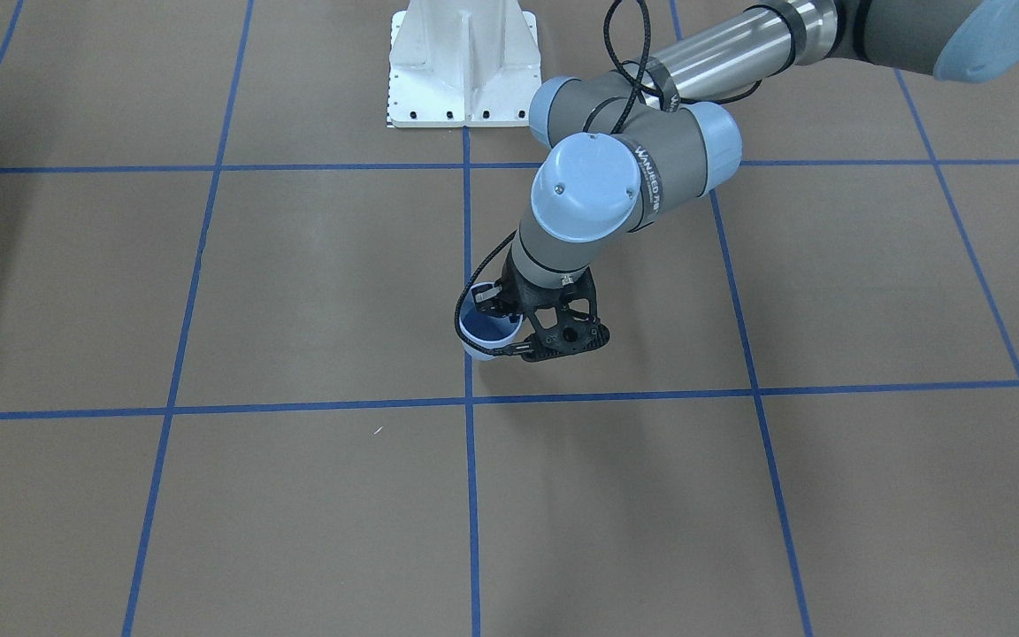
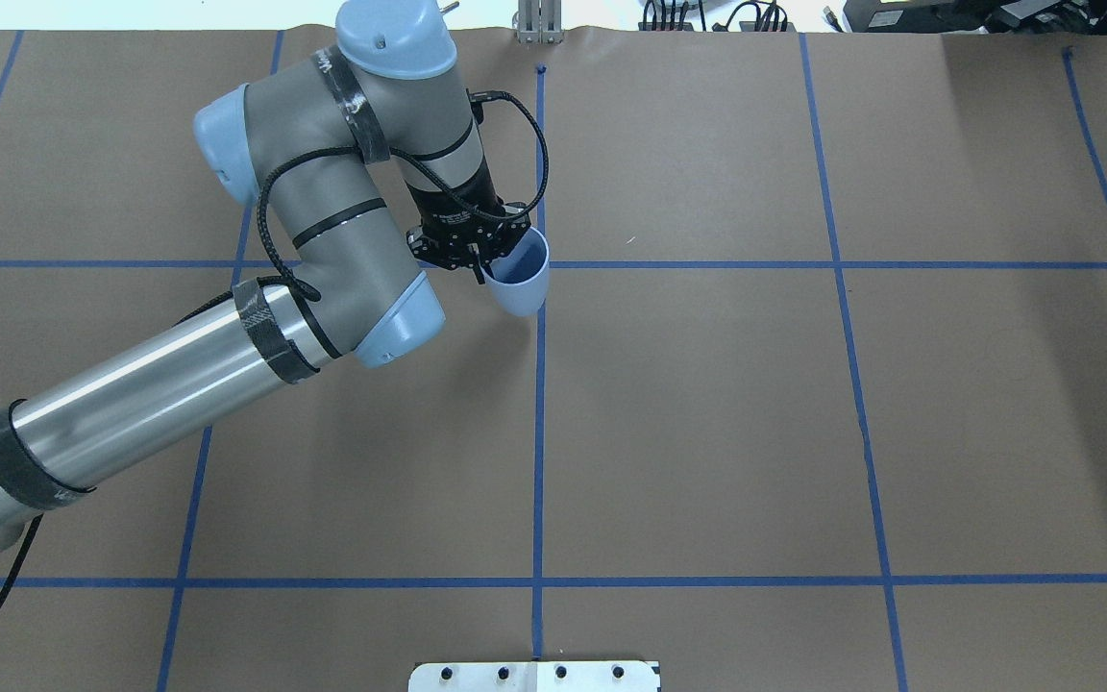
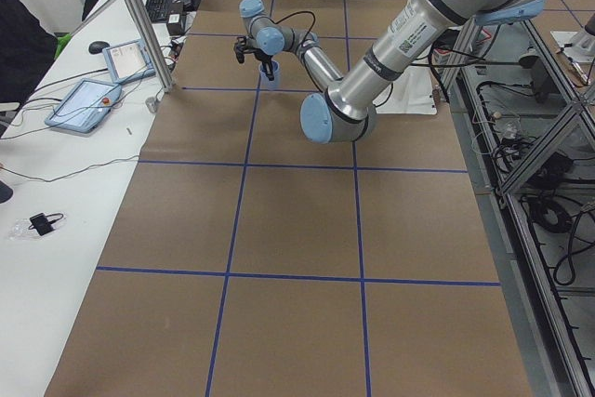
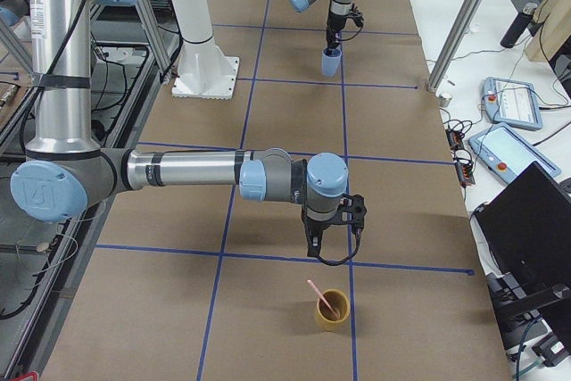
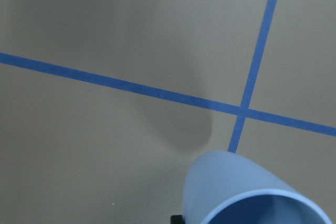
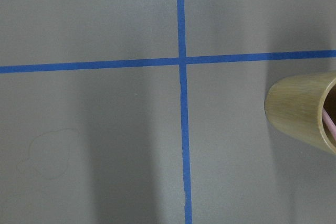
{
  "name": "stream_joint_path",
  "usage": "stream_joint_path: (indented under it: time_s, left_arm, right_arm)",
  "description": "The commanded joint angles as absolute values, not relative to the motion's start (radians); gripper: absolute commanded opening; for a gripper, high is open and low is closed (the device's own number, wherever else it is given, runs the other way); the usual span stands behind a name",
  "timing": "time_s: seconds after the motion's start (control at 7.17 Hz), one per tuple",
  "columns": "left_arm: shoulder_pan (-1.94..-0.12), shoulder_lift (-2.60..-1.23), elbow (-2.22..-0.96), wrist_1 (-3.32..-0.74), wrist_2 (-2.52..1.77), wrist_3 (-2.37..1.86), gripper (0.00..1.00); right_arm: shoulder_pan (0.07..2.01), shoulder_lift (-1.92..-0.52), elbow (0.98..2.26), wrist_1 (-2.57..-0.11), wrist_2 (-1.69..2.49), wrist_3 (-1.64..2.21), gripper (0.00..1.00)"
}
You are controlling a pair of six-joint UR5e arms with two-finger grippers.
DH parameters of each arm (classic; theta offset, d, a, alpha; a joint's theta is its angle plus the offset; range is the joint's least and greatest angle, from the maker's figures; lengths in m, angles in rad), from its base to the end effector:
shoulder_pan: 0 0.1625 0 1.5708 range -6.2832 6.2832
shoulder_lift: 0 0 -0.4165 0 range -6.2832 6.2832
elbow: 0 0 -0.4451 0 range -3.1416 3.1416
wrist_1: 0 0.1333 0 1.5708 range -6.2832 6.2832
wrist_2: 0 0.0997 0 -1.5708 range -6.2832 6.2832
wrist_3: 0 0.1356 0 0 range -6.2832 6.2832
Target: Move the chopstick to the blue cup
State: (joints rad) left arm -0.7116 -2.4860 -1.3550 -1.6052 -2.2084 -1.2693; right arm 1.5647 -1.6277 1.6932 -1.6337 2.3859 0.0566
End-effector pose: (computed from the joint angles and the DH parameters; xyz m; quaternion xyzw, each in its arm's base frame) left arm 0.5850 -0.5739 0.1440 -0.0906 0.4398 -0.0704 0.8907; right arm 0.0314 -0.5206 0.6419 -0.0112 -0.3962 0.0227 0.9178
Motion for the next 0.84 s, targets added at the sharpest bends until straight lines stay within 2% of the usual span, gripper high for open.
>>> stream_joint_path:
  time_s: [0.0,0.7]
  left_arm:
    - [-0.683,-2.488,-1.353,-1.611,-2.201,-1.269,0.0]
    - [-0.669,-2.49,-1.347,-1.615,-2.2,-1.267,0.0]
  right_arm:
    - [1.565,-1.628,1.69,-1.634,2.407,0.057,1.0]
    - [1.565,-1.628,1.689,-1.634,2.405,0.06,1.0]
